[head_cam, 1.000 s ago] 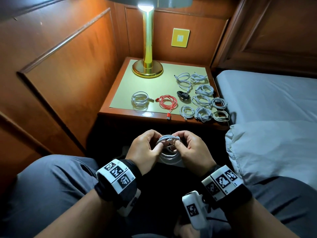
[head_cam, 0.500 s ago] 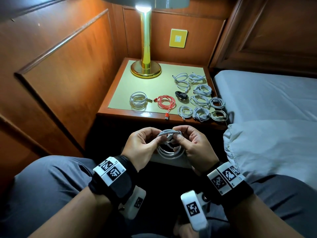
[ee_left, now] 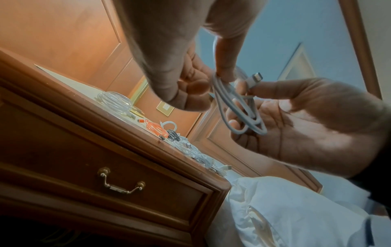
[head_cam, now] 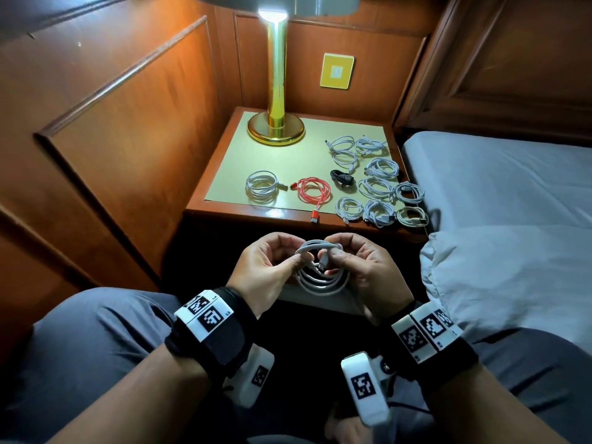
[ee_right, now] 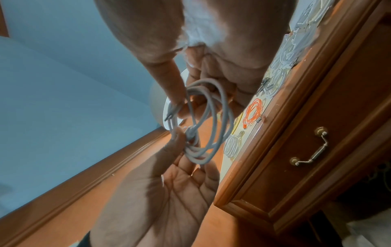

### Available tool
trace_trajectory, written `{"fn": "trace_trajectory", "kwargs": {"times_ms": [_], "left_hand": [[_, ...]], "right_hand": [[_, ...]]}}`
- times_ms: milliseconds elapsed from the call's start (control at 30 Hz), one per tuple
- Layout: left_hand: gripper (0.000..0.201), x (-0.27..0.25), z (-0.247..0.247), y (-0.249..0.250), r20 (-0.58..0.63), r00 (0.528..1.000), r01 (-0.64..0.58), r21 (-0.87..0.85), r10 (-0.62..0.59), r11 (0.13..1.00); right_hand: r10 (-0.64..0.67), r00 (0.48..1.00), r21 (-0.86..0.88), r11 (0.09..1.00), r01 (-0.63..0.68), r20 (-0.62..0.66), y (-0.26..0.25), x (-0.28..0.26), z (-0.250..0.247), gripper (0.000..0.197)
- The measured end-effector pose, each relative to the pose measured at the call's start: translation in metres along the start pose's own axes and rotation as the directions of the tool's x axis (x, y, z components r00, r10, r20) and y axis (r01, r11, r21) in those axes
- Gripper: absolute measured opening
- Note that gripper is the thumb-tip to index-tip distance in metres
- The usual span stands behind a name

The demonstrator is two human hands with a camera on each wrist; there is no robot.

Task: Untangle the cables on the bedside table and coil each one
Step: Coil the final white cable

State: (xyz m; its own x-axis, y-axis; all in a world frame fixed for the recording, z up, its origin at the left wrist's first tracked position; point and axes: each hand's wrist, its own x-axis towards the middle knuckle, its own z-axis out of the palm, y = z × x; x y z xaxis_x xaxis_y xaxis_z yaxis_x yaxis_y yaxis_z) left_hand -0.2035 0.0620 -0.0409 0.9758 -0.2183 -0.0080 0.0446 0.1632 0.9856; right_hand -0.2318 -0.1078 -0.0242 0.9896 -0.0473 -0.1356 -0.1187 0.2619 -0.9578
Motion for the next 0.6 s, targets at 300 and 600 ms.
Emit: {"fn": "trace_trajectory", "kwargs": {"times_ms": [300, 600], "left_hand": [[0.035, -0.001, -0.001, 0.011, -0.010, 0.994, 0.103, -0.285, -0.110, 0.953], [0.035, -0.002, 0.002, 0.019, 0.100, 0.976, 0.216, -0.430, -0.192, 0.877]], "right_hand": [[0.136, 0.987, 0.213, 0.965, -0.153, 0.089, -0.006, 0.001, -0.001, 0.035], [0.222, 0.974, 0.235, 0.945, -0.228, 0.051, -0.007, -0.003, 0.006, 0.027]]}}
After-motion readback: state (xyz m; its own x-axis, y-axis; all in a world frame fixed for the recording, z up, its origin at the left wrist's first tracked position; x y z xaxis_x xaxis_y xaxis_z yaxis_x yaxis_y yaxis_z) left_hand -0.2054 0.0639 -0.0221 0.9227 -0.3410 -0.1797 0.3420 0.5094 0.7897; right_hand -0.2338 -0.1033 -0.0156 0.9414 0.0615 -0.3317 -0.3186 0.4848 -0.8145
